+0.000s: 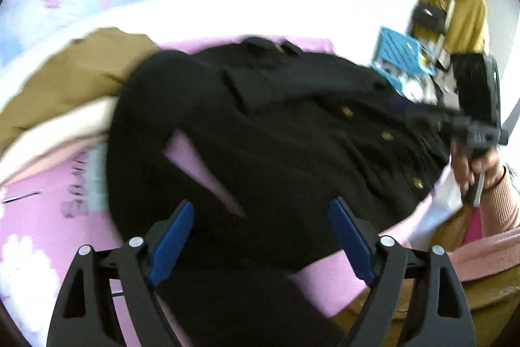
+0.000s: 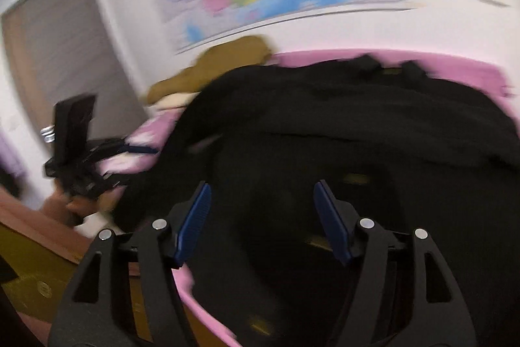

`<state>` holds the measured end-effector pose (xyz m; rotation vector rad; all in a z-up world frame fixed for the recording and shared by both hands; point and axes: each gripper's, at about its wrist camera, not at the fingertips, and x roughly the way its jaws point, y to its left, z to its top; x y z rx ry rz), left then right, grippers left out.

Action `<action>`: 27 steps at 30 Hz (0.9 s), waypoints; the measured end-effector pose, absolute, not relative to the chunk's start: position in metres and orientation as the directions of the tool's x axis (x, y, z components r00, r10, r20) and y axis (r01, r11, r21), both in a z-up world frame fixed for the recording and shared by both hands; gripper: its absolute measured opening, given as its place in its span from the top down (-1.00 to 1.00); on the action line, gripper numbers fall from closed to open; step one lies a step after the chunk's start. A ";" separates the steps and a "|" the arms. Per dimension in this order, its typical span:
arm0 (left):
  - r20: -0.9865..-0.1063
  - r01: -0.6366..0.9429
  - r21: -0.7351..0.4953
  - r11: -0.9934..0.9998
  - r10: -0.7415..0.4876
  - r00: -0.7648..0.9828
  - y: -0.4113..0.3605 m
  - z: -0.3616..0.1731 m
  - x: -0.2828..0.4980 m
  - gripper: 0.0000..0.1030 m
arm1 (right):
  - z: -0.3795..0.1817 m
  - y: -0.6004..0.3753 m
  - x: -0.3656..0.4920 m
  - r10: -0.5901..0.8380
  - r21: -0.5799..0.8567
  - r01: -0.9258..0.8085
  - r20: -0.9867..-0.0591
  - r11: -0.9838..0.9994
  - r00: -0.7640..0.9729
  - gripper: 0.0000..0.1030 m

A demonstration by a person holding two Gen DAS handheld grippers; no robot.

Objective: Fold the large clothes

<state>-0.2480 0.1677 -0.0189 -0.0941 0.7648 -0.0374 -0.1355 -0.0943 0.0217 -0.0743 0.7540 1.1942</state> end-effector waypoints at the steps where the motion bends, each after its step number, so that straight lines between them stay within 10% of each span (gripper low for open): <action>1: -0.684 -0.031 -0.090 0.995 -0.039 0.729 0.177 -0.016 -0.251 -0.61 | 0.019 -0.076 -0.141 0.822 0.342 -0.873 -0.560 0.347 0.108 -0.27; 13: -0.630 -0.246 -0.184 0.952 0.078 0.772 0.258 -0.006 -0.267 -0.61 | -0.025 0.104 -0.160 0.739 0.455 -0.873 -0.647 0.174 -0.190 -0.26; 14: -0.631 -0.248 -0.186 0.951 0.078 0.772 0.260 -0.008 -0.268 -0.61 | -0.031 0.113 -0.159 0.722 0.466 -0.866 -0.661 0.182 -0.204 -0.19; 16: -0.637 -0.247 -0.181 0.952 0.078 0.767 0.260 -0.011 -0.267 -0.61 | -0.034 0.118 -0.163 0.703 0.487 -0.860 -0.665 0.153 -0.252 0.78; 17: -0.640 -0.245 -0.176 0.953 0.078 0.765 0.261 -0.012 -0.267 -0.61 | -0.033 0.119 -0.163 0.706 0.503 -0.853 -0.655 0.140 -0.270 0.92; 27: -0.481 -0.065 -0.280 0.958 -0.081 0.873 0.262 0.036 -0.259 -0.61 | 0.101 -0.003 -0.096 0.930 0.593 -0.803 -0.325 0.059 -0.172 0.92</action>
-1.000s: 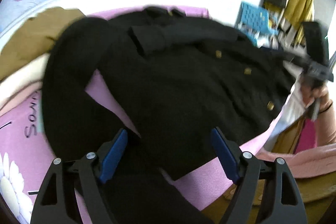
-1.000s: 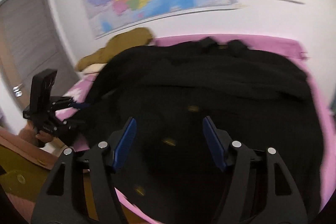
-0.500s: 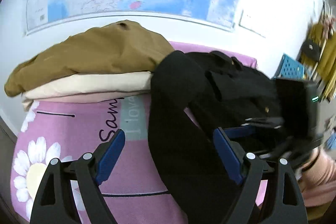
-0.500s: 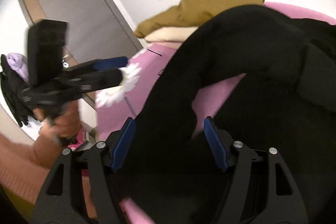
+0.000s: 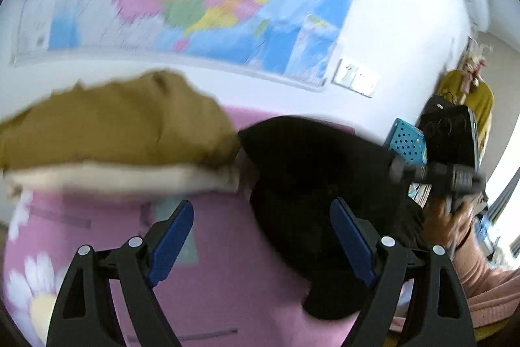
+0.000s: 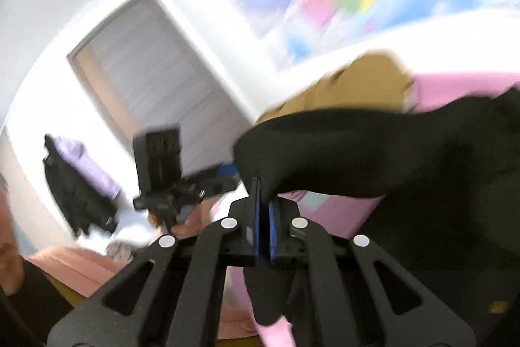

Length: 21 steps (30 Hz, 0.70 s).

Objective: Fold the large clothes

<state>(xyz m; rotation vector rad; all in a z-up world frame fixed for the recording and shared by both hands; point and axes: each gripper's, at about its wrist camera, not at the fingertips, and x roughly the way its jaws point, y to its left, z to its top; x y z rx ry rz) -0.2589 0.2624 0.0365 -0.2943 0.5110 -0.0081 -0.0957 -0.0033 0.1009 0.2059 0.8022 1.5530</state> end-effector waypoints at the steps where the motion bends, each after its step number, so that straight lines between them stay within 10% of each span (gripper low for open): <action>1: -0.483 -0.052 -0.266 0.963 -0.086 0.872 0.257 0.037 -0.252 -0.61 | 0.101 -0.016 -0.085 0.936 0.595 -0.798 -0.326 0.092 -0.135 0.91; 7: -0.574 0.040 -0.201 0.979 -0.151 0.805 0.208 0.006 -0.183 -0.61 | 0.043 -0.101 -0.007 0.839 0.627 -0.617 -0.533 0.476 0.105 0.73; 10: -0.637 0.063 -0.185 0.981 -0.169 0.752 0.192 -0.017 -0.143 -0.60 | 0.008 -0.119 0.003 0.761 0.610 -0.507 -0.629 0.609 0.158 0.04; 21: -0.695 0.042 -0.068 0.997 -0.078 0.715 0.174 -0.043 -0.073 -0.37 | 0.039 -0.112 -0.105 0.733 0.303 -0.776 -0.619 0.553 0.280 -0.73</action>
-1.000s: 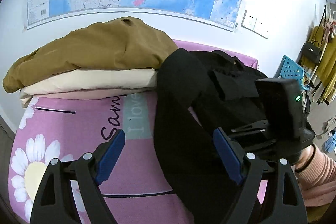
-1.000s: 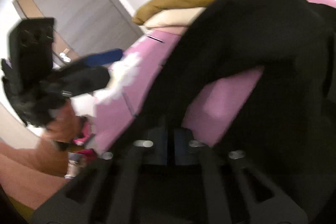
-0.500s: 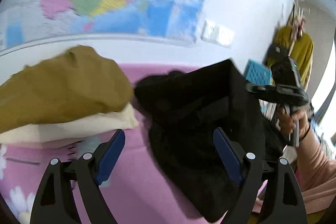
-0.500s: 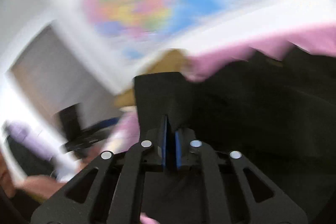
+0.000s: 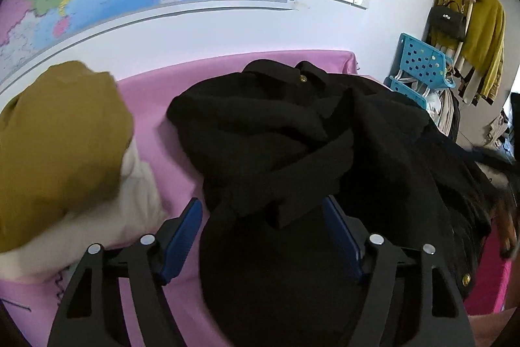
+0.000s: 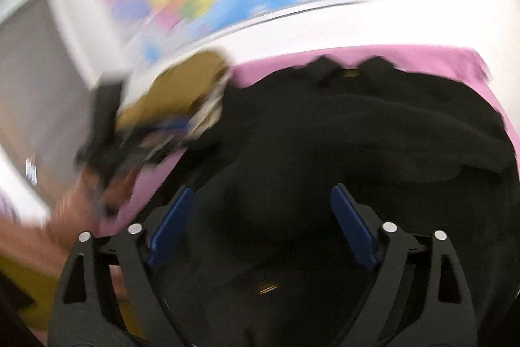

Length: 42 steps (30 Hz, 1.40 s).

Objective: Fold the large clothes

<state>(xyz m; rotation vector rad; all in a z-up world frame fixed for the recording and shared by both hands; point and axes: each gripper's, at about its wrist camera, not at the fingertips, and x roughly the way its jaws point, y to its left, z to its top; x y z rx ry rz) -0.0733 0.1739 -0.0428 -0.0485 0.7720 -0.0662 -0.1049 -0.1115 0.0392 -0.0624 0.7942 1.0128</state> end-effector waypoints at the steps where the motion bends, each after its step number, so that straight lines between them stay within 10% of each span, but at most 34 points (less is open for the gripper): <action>1: -0.696 0.040 -0.055 0.998 -0.067 0.715 0.171 -0.043 -0.070 -0.35 | 0.036 -0.100 -0.120 0.719 0.252 -0.810 -0.640 0.530 0.271 -0.78; 5: -0.706 0.036 -0.042 0.998 -0.055 0.706 0.161 -0.045 -0.050 -0.27 | 0.012 -0.067 -0.155 0.610 0.017 -0.872 -0.722 0.489 0.328 -0.73; 7: -0.708 0.033 -0.031 0.999 -0.045 0.705 0.159 -0.045 -0.044 -0.23 | 0.001 -0.058 -0.156 0.545 -0.095 -0.868 -0.743 0.488 0.388 0.13; 10: -0.704 0.024 0.005 1.000 -0.013 0.710 0.156 -0.046 -0.040 -0.04 | 0.019 -0.082 -0.124 0.604 0.028 -0.838 -0.707 0.545 0.368 0.77; 18: -0.688 0.018 0.005 1.000 -0.010 0.725 0.164 -0.043 -0.042 0.21 | 0.080 -0.224 -0.008 0.749 0.491 -0.565 -0.440 0.663 0.496 0.84; 23: -0.723 0.116 0.063 0.991 -0.035 0.690 0.149 -0.060 -0.056 0.21 | 0.021 -0.256 0.022 0.664 0.538 -0.389 -0.602 0.748 0.443 0.66; 33: -0.683 0.167 -0.007 0.986 -0.126 0.720 0.149 -0.034 -0.054 -0.12 | 0.020 -0.268 0.013 0.737 0.597 -0.435 -0.516 0.674 0.436 -0.61; 35: -0.693 0.150 -0.001 0.989 -0.109 0.713 0.147 -0.038 -0.039 -0.12 | 0.013 -0.248 0.016 0.690 0.515 -0.463 -0.593 0.721 0.415 -0.48; 38: -0.727 0.127 -0.052 0.991 -0.124 0.675 0.147 -0.049 -0.019 -0.12 | 0.012 -0.222 0.024 0.628 0.404 -0.512 -0.665 0.758 0.404 0.69; 42: -0.734 0.068 -0.073 0.995 -0.100 0.672 0.153 -0.055 -0.003 -0.04 | 0.046 -0.219 0.028 0.629 0.336 -0.555 -0.590 0.761 0.506 0.86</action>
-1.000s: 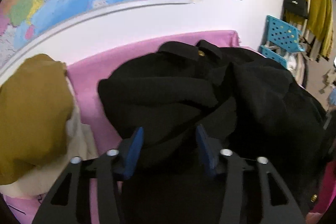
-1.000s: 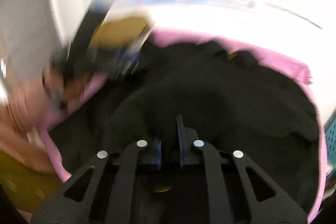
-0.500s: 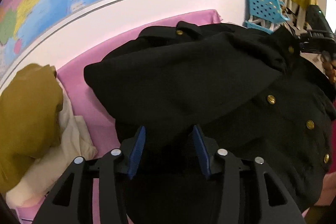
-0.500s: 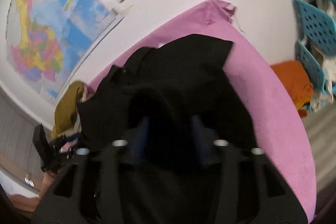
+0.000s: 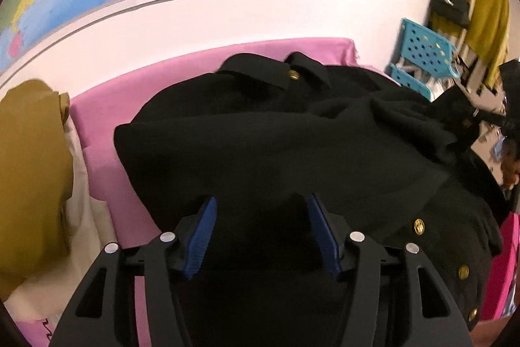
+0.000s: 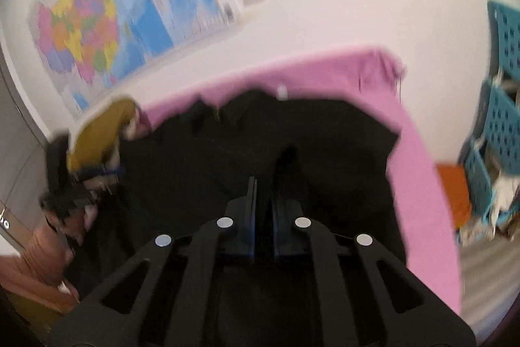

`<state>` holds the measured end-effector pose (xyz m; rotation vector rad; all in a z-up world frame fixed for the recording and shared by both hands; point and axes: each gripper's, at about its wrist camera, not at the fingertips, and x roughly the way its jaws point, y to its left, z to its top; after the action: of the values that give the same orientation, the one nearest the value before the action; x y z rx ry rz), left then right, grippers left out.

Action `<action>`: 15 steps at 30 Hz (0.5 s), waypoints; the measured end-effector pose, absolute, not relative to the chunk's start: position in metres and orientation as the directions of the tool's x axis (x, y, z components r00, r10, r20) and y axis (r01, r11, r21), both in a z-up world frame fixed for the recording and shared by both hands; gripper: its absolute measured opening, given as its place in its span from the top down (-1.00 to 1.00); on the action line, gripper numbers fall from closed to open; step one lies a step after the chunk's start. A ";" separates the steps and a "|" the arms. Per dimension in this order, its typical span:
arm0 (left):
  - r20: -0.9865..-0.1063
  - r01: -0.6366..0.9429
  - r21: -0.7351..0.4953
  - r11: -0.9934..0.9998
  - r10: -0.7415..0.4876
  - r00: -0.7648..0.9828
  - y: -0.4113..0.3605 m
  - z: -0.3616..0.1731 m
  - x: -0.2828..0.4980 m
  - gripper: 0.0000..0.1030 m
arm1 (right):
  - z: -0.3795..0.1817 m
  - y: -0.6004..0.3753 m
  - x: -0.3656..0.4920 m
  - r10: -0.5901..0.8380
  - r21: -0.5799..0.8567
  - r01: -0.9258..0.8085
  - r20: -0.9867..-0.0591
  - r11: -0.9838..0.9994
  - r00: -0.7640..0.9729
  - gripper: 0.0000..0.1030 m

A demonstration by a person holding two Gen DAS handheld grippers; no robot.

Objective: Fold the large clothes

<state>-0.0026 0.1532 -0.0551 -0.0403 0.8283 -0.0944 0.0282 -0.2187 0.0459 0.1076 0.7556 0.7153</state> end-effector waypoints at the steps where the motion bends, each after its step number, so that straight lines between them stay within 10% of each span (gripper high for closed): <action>1: -0.730 0.056 -0.074 0.996 -0.093 0.677 0.155 -0.054 -0.001 -0.03 | 0.055 -0.220 0.033 0.640 0.337 -0.561 -0.560 0.756 0.526 0.86; 6: -0.717 -0.024 -0.035 0.999 -0.008 0.697 0.163 -0.051 0.003 -0.03 | 0.076 -0.218 0.071 0.674 0.360 -0.574 -0.476 0.735 0.565 0.86; 11: -0.734 -0.062 0.011 0.998 0.050 0.678 0.164 -0.063 0.005 -0.03 | 0.013 -0.211 0.113 0.594 0.381 -0.471 -0.646 0.796 0.480 0.81; 15: -0.733 -0.075 0.026 0.997 0.070 0.677 0.164 -0.063 0.003 -0.08 | -0.012 -0.221 0.118 0.518 0.360 -0.387 -0.712 0.849 0.474 0.32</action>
<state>0.0034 0.1635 -0.0633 -0.0061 0.8236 0.0812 0.1175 -0.2209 -0.0116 0.1571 0.9240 0.5567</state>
